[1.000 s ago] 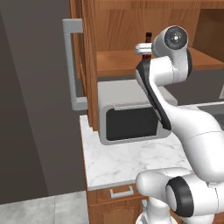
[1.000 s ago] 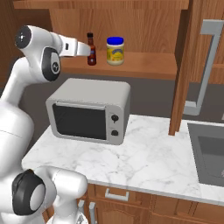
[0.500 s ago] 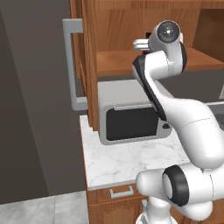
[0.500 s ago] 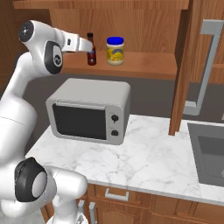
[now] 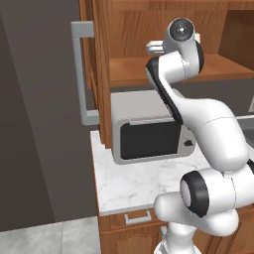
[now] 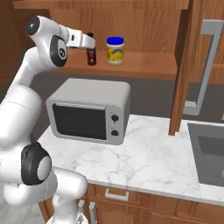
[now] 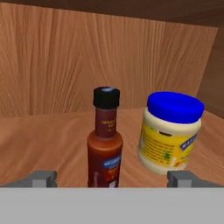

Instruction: Move the condiment bottle and mayonnaise from the cabinet to the dining counter.

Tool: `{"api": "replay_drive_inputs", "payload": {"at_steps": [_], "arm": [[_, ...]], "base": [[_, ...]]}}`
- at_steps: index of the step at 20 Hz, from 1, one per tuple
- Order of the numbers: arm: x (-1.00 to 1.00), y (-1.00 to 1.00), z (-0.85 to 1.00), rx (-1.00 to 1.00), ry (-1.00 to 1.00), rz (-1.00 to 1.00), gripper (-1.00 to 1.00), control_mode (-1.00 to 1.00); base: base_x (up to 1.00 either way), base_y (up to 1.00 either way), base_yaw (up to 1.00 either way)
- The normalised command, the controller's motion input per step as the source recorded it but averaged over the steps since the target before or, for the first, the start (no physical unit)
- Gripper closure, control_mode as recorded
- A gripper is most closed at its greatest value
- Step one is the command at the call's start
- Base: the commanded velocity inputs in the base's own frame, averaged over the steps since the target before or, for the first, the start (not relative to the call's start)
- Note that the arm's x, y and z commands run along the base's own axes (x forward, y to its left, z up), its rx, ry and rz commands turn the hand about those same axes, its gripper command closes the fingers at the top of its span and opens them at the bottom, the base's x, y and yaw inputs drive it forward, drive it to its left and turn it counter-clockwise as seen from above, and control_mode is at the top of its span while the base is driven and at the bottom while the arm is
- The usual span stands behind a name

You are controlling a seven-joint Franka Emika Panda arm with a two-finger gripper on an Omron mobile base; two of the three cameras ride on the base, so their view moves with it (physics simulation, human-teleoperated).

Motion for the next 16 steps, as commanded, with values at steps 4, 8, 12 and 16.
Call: {"api": "replay_drive_inputs", "payload": {"at_steps": [4, 8, 12, 16], "arm": [[0.4, 0.0, 0.0, 0.0, 0.0, 0.0, -1.0, -1.0], [0.35, -0.01, 0.0, 0.0, 0.0, 0.0, -1.0, -1.0], [0.33, -0.08, 0.0, 0.0, 0.0, -0.01, -1.0, -1.0], [0.31, -0.13, 0.0, 0.0, 0.0, -0.01, -1.0, -1.0]], "base": [[0.0, 0.0, 0.0], [0.0, 0.0, 0.0], [0.0, 0.0, 0.0], [0.0, 0.0, 0.0]]}}
